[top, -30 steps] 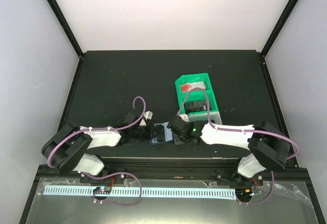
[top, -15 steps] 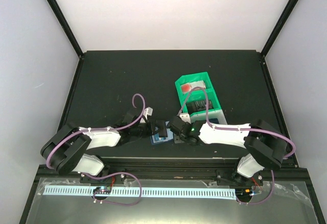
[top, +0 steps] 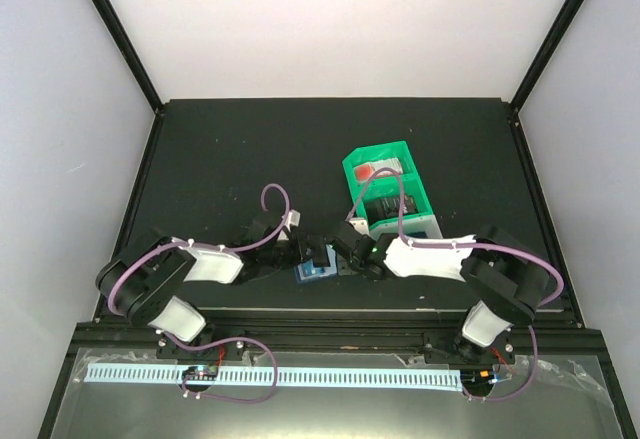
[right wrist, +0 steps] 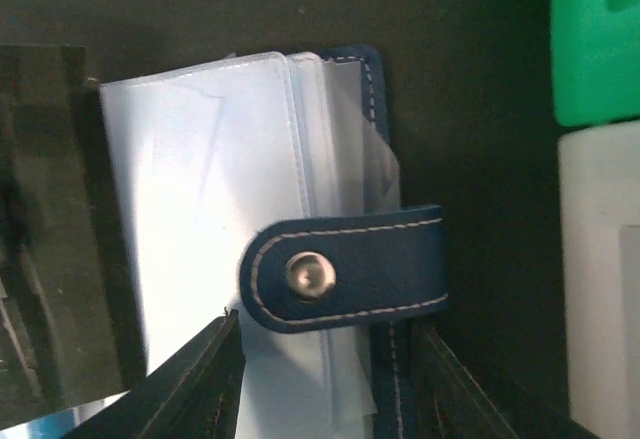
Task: Put the credit cards into the card holder
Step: Insert the credit card into the card holder.
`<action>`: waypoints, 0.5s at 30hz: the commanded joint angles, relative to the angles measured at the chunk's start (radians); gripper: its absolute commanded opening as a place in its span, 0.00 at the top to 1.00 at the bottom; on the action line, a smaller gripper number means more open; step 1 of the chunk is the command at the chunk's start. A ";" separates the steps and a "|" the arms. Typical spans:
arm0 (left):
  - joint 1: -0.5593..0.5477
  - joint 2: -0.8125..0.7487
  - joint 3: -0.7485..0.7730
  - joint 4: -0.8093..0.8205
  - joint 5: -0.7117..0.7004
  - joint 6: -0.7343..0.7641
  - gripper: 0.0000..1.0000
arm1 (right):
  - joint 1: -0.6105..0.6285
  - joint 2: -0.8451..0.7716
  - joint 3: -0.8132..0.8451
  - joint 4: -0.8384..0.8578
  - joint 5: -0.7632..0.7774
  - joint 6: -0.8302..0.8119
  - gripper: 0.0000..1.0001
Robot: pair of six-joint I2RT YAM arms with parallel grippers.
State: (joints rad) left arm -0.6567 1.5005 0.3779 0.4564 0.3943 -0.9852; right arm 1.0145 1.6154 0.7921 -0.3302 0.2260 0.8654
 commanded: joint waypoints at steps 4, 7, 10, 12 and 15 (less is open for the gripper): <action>-0.004 0.076 0.032 0.114 0.047 -0.036 0.98 | -0.005 0.052 -0.020 0.047 -0.013 -0.007 0.53; -0.004 0.112 0.029 0.140 0.073 -0.069 0.98 | -0.005 0.046 -0.041 0.083 -0.045 -0.004 0.54; -0.003 0.136 0.011 0.160 0.073 -0.115 0.99 | -0.009 0.034 -0.054 0.107 -0.068 0.003 0.55; -0.004 0.149 -0.001 0.178 0.074 -0.138 0.98 | -0.013 0.027 -0.061 0.116 -0.081 0.006 0.55; -0.006 0.157 -0.017 0.192 0.062 -0.170 0.98 | -0.019 0.016 -0.073 0.132 -0.097 0.016 0.55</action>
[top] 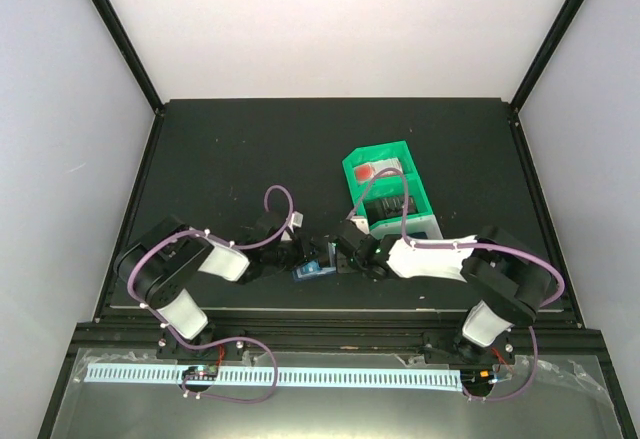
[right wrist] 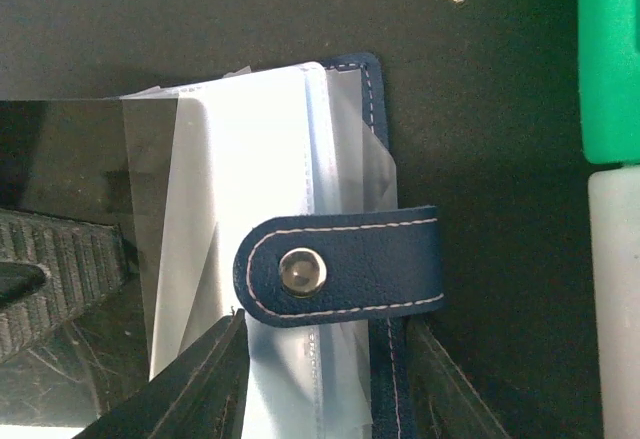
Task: Put the credit cards into the card holder
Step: Insert the credit card into the card holder.
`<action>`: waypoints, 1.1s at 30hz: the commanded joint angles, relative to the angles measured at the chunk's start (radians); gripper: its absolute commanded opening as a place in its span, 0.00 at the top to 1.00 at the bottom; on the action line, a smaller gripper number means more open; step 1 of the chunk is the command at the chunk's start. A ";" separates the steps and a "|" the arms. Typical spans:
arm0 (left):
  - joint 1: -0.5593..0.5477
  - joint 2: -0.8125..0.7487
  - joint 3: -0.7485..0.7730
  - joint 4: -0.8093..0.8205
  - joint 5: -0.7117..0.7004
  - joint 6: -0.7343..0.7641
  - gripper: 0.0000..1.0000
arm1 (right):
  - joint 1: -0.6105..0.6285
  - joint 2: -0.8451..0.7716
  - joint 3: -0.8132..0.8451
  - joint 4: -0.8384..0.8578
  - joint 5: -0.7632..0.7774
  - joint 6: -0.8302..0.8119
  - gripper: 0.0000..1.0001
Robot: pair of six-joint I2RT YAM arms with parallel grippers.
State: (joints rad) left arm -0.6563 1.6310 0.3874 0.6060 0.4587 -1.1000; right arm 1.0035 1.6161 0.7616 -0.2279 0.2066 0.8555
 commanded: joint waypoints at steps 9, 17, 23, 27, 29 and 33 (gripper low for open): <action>-0.010 0.013 -0.032 0.012 -0.038 -0.094 0.98 | -0.015 0.022 -0.056 0.057 -0.100 0.046 0.55; -0.018 0.049 0.000 0.032 -0.025 -0.074 0.98 | -0.019 0.030 -0.054 0.076 -0.109 0.060 0.55; -0.018 0.092 0.028 0.049 -0.008 -0.062 0.95 | -0.023 0.012 -0.057 0.096 -0.112 0.089 0.55; -0.017 0.065 0.039 -0.034 -0.022 -0.016 0.90 | -0.025 0.008 -0.046 0.088 -0.110 0.084 0.55; -0.019 0.037 0.048 -0.105 -0.038 0.017 0.86 | -0.025 0.007 -0.047 0.087 -0.110 0.083 0.55; -0.021 -0.030 0.086 -0.262 -0.077 0.087 0.74 | -0.026 -0.002 -0.050 0.087 -0.114 0.084 0.55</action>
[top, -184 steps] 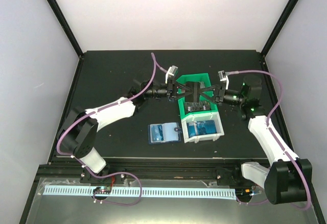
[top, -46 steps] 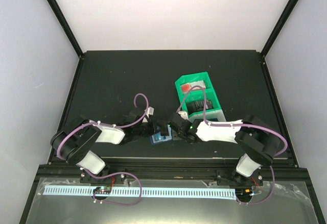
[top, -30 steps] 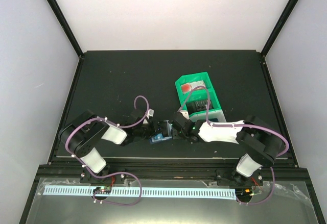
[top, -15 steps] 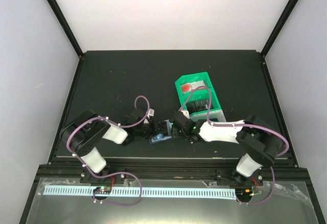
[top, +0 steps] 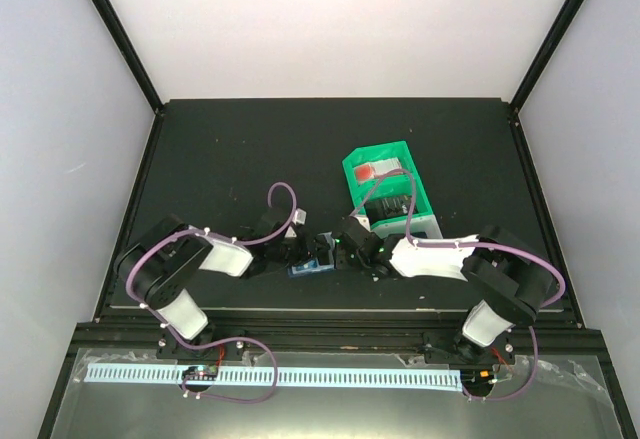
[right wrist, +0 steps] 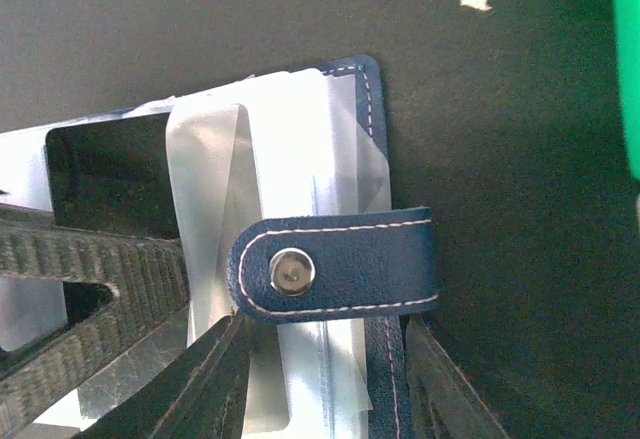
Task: Put the credit cards into the card holder
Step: Insert the credit card into the card holder.
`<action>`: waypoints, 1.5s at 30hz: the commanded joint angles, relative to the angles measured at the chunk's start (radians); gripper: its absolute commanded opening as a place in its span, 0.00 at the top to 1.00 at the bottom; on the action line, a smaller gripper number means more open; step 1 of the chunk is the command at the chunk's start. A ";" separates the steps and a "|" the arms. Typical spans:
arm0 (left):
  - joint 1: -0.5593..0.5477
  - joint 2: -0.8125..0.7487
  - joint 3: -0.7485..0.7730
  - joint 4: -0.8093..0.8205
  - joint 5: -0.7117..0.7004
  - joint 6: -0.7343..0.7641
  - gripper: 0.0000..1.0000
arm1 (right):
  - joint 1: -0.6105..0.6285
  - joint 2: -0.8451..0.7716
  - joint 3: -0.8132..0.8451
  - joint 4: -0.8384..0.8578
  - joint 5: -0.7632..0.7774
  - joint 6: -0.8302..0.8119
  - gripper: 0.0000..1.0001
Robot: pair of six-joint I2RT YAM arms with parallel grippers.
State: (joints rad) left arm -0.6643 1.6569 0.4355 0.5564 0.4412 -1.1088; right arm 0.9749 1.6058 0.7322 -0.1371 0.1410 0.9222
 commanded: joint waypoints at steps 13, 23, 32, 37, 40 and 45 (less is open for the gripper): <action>-0.047 -0.181 0.111 -0.501 -0.203 0.176 0.52 | -0.007 0.040 0.013 -0.033 -0.065 0.007 0.55; -0.098 -0.243 0.231 -0.820 -0.328 0.287 0.30 | -0.008 0.047 0.035 -0.044 -0.065 -0.007 0.55; -0.097 -0.340 0.243 -0.905 -0.376 0.320 0.20 | -0.009 0.046 0.041 -0.015 -0.117 -0.008 0.55; -0.092 -0.289 0.249 -0.865 -0.347 0.320 0.33 | -0.008 0.056 0.030 0.006 -0.133 -0.012 0.55; -0.090 -0.231 0.261 -0.843 -0.308 0.323 0.45 | -0.008 0.060 0.026 0.017 -0.148 -0.015 0.55; -0.090 -0.173 0.268 -0.826 -0.297 0.306 0.49 | -0.008 0.052 0.020 0.015 -0.126 -0.027 0.55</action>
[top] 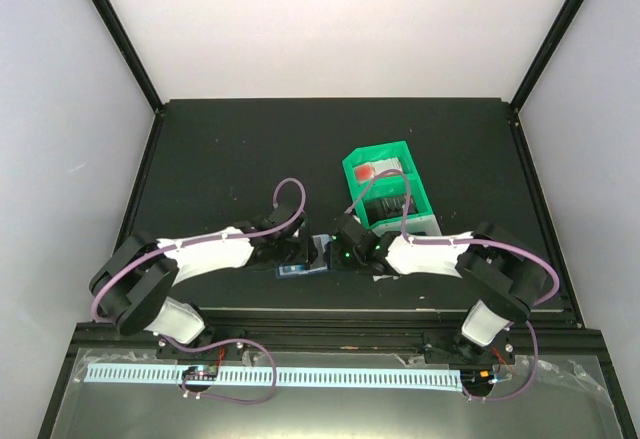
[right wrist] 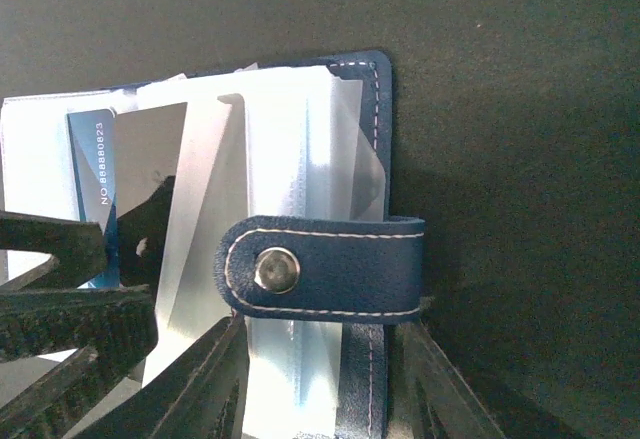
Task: Put the credit cards into the card holder
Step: Insert the credit card into the card holder.
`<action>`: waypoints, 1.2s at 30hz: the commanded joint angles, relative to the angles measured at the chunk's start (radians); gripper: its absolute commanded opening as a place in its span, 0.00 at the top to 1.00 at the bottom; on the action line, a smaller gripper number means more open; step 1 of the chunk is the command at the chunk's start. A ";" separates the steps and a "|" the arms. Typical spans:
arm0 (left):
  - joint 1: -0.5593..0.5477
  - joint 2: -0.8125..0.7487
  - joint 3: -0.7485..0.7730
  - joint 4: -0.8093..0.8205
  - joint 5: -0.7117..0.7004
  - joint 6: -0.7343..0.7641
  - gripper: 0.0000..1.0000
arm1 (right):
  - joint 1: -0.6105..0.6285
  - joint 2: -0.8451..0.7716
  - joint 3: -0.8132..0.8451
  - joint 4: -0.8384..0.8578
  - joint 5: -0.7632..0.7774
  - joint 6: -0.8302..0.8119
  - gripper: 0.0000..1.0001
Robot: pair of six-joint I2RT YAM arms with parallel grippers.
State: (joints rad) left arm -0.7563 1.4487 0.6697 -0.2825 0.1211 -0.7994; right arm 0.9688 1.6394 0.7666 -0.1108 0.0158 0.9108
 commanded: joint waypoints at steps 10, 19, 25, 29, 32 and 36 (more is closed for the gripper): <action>0.005 0.071 0.023 0.072 0.066 -0.003 0.49 | -0.004 0.006 -0.034 0.031 -0.044 -0.037 0.55; 0.019 0.066 -0.015 0.250 0.161 0.029 0.53 | -0.015 -0.053 -0.075 0.087 -0.073 -0.055 0.54; 0.021 0.084 -0.032 0.323 0.199 0.020 0.58 | -0.024 -0.087 -0.112 0.125 -0.077 -0.051 0.54; 0.023 0.059 -0.053 0.354 0.214 0.003 0.59 | -0.030 -0.106 -0.122 0.117 -0.068 -0.057 0.54; 0.026 0.019 -0.058 0.340 0.214 -0.007 0.59 | -0.032 -0.123 -0.122 0.104 -0.057 -0.057 0.54; 0.030 -0.062 -0.045 0.247 0.170 0.031 0.52 | -0.032 -0.147 -0.073 -0.001 -0.024 -0.061 0.54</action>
State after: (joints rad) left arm -0.7330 1.4769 0.6064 -0.0063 0.2920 -0.7933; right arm 0.9405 1.5322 0.6491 -0.0494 -0.0429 0.8673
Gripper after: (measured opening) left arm 0.442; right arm 0.460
